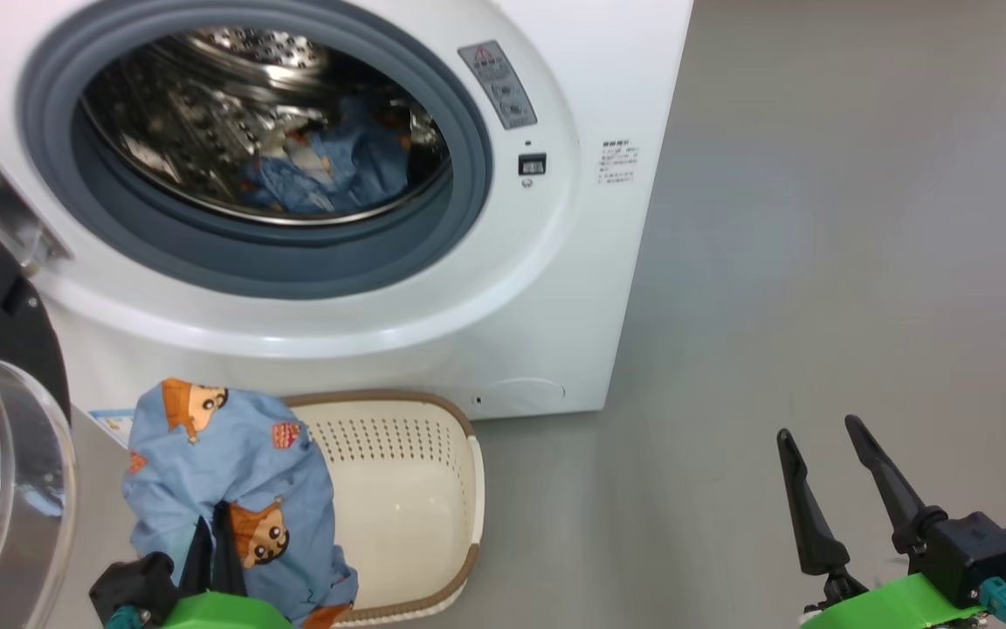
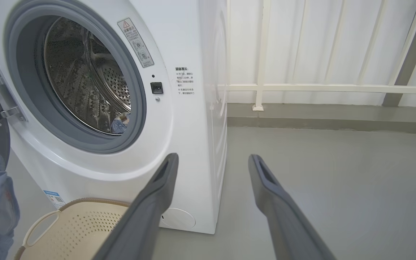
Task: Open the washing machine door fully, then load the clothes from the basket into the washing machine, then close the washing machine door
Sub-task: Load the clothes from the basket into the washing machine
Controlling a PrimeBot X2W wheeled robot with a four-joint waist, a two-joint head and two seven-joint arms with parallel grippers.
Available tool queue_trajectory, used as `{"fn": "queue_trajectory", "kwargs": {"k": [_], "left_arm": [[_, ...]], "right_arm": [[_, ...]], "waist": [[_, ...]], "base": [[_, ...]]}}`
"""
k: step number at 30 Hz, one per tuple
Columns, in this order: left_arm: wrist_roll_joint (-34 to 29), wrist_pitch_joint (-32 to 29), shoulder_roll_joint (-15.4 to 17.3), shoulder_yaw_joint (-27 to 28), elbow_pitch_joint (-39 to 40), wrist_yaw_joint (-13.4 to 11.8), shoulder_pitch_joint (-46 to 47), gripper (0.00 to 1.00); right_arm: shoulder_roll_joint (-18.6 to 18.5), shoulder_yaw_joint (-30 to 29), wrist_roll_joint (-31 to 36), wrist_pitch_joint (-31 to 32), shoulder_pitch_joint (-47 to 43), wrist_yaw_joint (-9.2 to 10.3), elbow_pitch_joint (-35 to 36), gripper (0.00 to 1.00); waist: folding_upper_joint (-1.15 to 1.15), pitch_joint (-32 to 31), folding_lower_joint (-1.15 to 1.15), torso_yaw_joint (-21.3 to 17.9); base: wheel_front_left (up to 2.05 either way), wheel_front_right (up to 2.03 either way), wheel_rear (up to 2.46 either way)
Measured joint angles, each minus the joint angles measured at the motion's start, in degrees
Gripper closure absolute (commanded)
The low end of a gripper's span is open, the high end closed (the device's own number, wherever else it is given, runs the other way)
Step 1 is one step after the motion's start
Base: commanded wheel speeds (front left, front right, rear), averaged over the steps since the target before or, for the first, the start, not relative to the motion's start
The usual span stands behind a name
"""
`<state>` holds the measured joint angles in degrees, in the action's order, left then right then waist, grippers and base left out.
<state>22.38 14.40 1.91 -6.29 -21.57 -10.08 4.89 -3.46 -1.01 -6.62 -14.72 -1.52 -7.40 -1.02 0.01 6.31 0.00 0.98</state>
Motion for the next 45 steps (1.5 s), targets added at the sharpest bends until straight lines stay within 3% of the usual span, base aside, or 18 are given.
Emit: {"fn": "queue_trajectory", "kwargs": {"k": [26,37,45], "left_arm": [[-5.02,0.00,0.25,0.22,14.38,-0.01,-8.87,1.00],[-6.54,0.00,0.31,-0.77,18.92,-1.25,-10.86,1.00],[-7.05,0.00,0.33,-0.80,18.96,-0.63,-10.68,1.00]], "right_arm": [[0.74,0.32,1.20,0.00,-3.57,0.00,0.10,0.00],[0.80,-0.04,1.18,0.00,-4.55,0.00,0.31,0.00],[0.83,0.10,0.92,0.00,-4.55,0.00,0.35,0.00]], "waist": [[0.00,-7.02,0.00,-0.51],[0.00,-7.26,0.00,-0.60],[0.00,-5.63,0.00,-1.50]], "base": [[0.00,0.00,0.00],[0.00,0.00,0.00],[0.00,0.00,0.00]]}}
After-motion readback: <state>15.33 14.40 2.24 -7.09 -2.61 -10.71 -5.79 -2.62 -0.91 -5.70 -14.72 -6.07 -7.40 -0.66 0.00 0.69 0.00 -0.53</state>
